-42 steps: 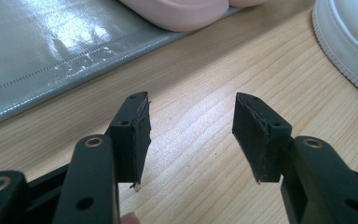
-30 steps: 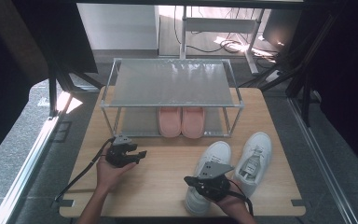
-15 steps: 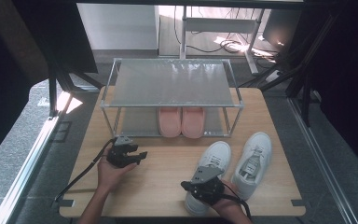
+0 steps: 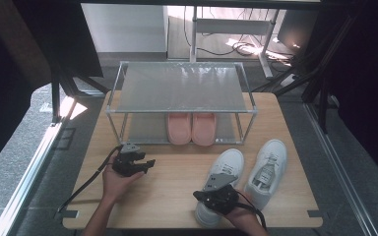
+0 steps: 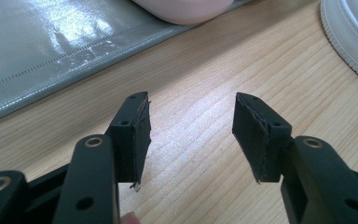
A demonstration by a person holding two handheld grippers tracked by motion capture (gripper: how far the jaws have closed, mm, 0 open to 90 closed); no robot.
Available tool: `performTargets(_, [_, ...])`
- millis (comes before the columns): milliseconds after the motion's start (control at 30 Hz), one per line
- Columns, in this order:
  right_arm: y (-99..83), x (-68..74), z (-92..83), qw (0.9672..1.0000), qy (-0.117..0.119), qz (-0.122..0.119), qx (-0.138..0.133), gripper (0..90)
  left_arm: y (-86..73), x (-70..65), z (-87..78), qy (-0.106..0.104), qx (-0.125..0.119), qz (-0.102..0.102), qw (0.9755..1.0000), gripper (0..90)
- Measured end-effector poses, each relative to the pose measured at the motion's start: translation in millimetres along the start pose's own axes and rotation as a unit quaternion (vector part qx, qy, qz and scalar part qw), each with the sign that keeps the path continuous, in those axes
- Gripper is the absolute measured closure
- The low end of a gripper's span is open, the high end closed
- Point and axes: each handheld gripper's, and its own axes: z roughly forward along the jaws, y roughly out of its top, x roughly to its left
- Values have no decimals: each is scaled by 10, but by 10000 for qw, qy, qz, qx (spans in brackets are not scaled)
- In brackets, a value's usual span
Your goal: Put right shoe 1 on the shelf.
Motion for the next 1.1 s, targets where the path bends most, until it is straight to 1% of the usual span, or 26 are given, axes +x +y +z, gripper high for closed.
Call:
performTargets(133, [4, 0, -4, 10000, -7, 12, 40, 900, 0, 2, -8, 16, -7, 4, 10000, 475])
performTargets(400, [-2, -8, -44, 9998, 113, 4, 185, 900, 1, 9, -16, 18, -15, -3, 10000, 475])
performTargets(500, [-15, -8, -62, 9997, 107, 17, 213, 900, 1, 9, -18, 14, -8, -7, 10000, 475])
performTargets(600, [-51, 4, -111, 9997, 72, -1, 252, 900, 0, 7, -16, 14, -14, -13, 10000, 475])
performTargets(733, [-145, 16, -228, 9997, 58, 60, 220, 900, 1, 3, -7, 2, -7, -27, 10000, 475])
performTargets(767, [-162, 16, -264, 9998, 45, 75, 192, 900, 1, 1, -4, -2, -7, -39, 10000, 475])
performTargets(867, [-185, 21, -352, 9998, -87, 51, 187, 900, 1, 1, 2, -6, 9, -39, 10000, 475])
performTargets(900, [-191, 14, -371, 9995, -125, 37, 284, 900, 1, 2, 0, 5, 10, -39, 10000, 475])
performTargets(933, [-212, 14, -366, 9979, -359, -37, 529, 900, 2, 3, -1, 8, 6, -41, 10000, 475])
performTargets(967, [-248, -11, -365, 9976, -350, -34, 603, 900, 2, 5, -1, 12, 7, -39, 10000, 475])
performTargets(1000, [-284, -41, -379, 9984, -216, 78, 518, 900, 2, 8, 2, 23, 10, -39, 10000, 475])
performTargets(1033, [-324, -71, -382, 9982, -205, 137, 551, 900, 2, 9, 6, 14, 11, -44, 10000, 475])
performTargets(1067, [-342, -81, -382, 9978, -276, 156, 575, 900, 1, 9, 13, 13, 16, -45, 10000, 475])
performTargets(1100, [-359, -96, -387, 9980, -291, 205, 528, 900, 1, 9, 18, 12, 31, -41, 10000, 475])
